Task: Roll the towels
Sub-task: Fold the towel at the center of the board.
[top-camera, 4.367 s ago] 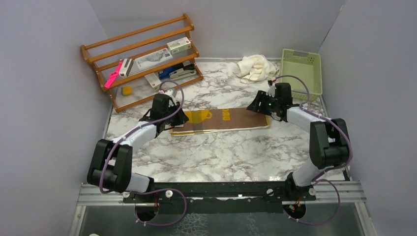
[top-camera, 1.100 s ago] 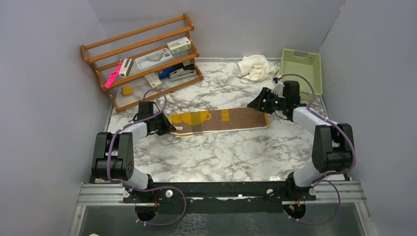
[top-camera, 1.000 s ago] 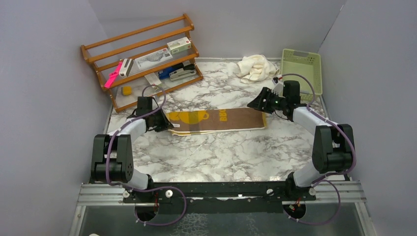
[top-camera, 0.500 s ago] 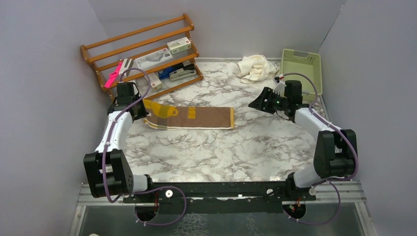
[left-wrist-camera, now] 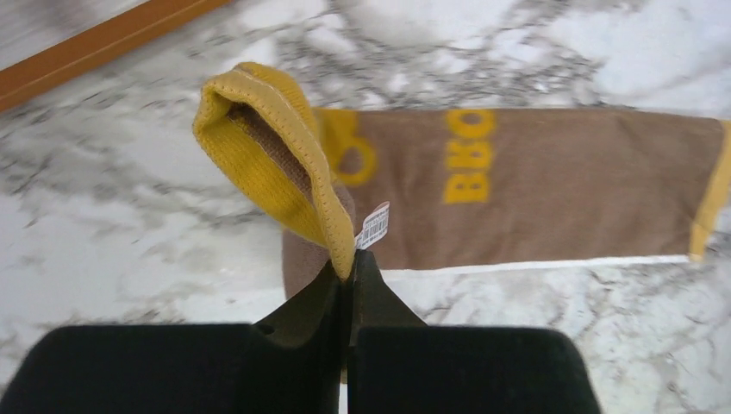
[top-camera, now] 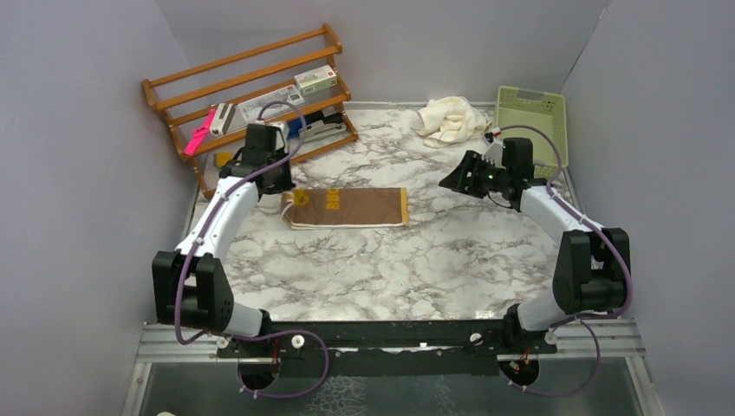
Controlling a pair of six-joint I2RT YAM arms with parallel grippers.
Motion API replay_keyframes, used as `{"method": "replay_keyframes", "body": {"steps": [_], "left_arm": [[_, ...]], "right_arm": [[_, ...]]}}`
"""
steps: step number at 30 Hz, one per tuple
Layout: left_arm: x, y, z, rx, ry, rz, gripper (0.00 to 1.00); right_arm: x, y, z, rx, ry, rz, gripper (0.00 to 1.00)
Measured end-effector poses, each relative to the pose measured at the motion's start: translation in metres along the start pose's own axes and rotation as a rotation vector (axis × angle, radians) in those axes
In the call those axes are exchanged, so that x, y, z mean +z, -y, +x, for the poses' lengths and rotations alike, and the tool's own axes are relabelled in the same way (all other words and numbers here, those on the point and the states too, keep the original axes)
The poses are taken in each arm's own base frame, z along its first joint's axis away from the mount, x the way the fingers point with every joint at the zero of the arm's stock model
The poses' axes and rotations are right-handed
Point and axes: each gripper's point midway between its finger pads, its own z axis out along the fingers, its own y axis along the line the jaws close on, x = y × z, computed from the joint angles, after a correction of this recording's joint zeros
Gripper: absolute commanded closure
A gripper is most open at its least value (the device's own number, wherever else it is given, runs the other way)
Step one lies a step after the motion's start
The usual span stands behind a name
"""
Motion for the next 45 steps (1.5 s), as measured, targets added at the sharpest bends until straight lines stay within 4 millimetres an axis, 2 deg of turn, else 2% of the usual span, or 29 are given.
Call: {"method": "replay_keyframes", "body": {"steps": [3, 7, 14, 18, 23, 26, 32, 37, 40, 45], "left_arm": [[0.005, 0.047, -0.002, 0.065, -0.014, 0.077, 1.00], [0.019, 0.091, 0.006, 0.116, -0.062, 0.137, 1.00], [0.040, 0.152, 0.024, 0.192, -0.139, 0.196, 1.00], [0.046, 0.188, 0.024, 0.237, -0.145, 0.240, 1.00], [0.047, 0.223, 0.028, 0.279, -0.168, 0.301, 1.00], [0.044, 0.234, 0.031, 0.292, -0.176, 0.331, 1.00], [0.039, 0.241, 0.040, 0.301, -0.205, 0.351, 1.00], [0.040, 0.247, 0.055, 0.314, -0.243, 0.354, 1.00], [0.047, 0.250, 0.067, 0.323, -0.272, 0.350, 1.00], [0.070, 0.248, 0.091, 0.337, -0.339, 0.318, 1.00]], "right_arm": [[0.000, 0.001, 0.001, 0.001, -0.004, 0.003, 0.45], [0.000, 0.002, 0.003, 0.001, -0.014, 0.007, 0.45], [0.001, 0.003, 0.005, -0.003, -0.019, 0.008, 0.45], [0.003, 0.006, 0.007, 0.003, -0.028, 0.010, 0.45], [0.004, 0.006, 0.008, 0.005, -0.033, 0.009, 0.45], [0.004, 0.005, 0.008, 0.006, -0.035, 0.004, 0.45], [0.004, 0.005, 0.010, 0.009, -0.043, -0.005, 0.45], [0.006, 0.005, 0.012, 0.014, -0.051, -0.008, 0.45], [0.006, 0.005, 0.012, 0.014, -0.052, -0.010, 0.45], [0.006, 0.005, 0.012, 0.014, -0.053, -0.013, 0.45]]}}
